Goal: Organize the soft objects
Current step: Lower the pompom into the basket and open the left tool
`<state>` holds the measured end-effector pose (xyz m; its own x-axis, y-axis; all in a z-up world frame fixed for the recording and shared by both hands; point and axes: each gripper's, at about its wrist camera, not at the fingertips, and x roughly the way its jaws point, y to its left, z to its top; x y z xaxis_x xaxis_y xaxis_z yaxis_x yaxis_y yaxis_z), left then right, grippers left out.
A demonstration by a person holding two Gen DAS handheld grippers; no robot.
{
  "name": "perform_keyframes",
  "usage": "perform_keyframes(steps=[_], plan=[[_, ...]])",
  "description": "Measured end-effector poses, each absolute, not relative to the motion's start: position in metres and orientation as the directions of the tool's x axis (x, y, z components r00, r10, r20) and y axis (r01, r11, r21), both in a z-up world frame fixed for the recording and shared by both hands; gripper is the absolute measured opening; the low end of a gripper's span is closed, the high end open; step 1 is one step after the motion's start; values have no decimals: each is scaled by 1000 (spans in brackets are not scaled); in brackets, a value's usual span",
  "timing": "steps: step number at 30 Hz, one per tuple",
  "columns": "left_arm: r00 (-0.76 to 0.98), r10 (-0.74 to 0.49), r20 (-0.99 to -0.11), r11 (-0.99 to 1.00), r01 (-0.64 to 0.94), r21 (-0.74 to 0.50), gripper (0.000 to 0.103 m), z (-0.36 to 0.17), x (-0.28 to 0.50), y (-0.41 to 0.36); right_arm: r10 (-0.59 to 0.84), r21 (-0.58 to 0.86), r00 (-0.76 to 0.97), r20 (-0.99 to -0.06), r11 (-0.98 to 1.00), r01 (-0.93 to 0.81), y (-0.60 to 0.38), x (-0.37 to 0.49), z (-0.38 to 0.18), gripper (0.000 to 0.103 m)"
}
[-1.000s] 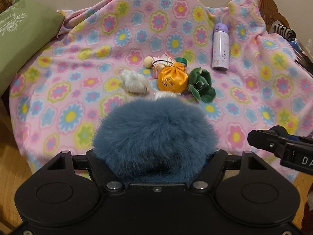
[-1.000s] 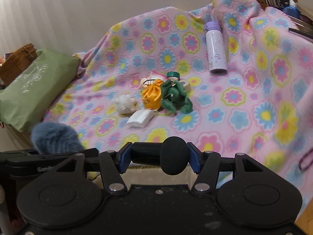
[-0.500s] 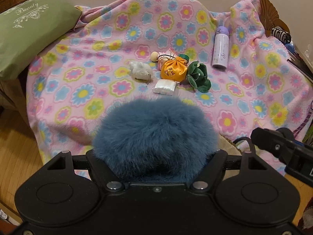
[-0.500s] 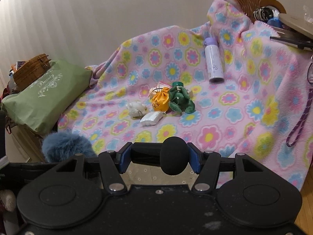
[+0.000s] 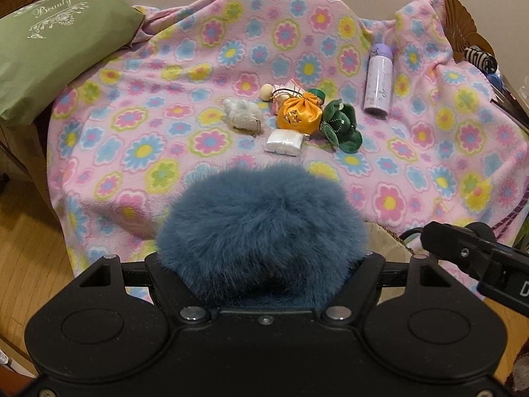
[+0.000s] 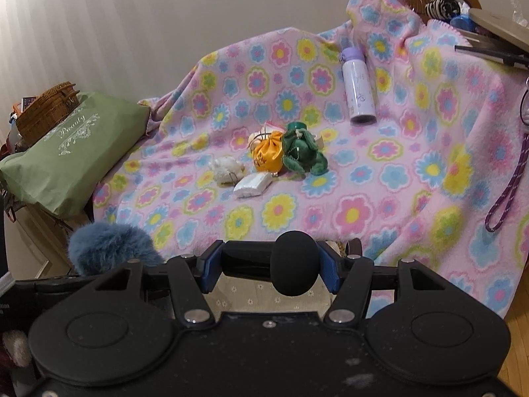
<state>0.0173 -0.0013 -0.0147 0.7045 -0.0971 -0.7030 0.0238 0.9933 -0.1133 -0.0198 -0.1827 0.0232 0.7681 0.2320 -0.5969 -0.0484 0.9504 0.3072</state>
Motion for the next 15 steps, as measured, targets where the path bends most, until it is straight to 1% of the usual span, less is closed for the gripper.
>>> perform_keyframes(steps=[9, 10, 11, 12, 13, 15], plan=[[697, -91, -712, 993, 14, -113, 72, -18, 19, 0, 238, 323, 751, -616, 946, -34, -184, -17, 19, 59], [696, -90, -712, 994, 14, -112, 76, -18, 19, 1, 239, 324, 749, -618, 945, -35, -184, -17, 19, 60], [696, -89, -712, 994, 14, -111, 80, -18, 19, 0, 241, 324, 749, -618, 945, -37, -184, -17, 19, 62], [698, -89, -711, 994, 16, -109, 80, -18, 18, 0, 244, 325, 749, -616, 945, -41, -184, -17, 19, 65], [698, -89, -710, 994, 17, -108, 80, -18, 18, 0, 243, 322, 750, -615, 946, -42, -183, -17, 20, 70], [697, -86, -712, 994, 15, -106, 80, -18, 19, -1, 242, 318, 754, -610, 947, -47, -182, -18, 21, 72]])
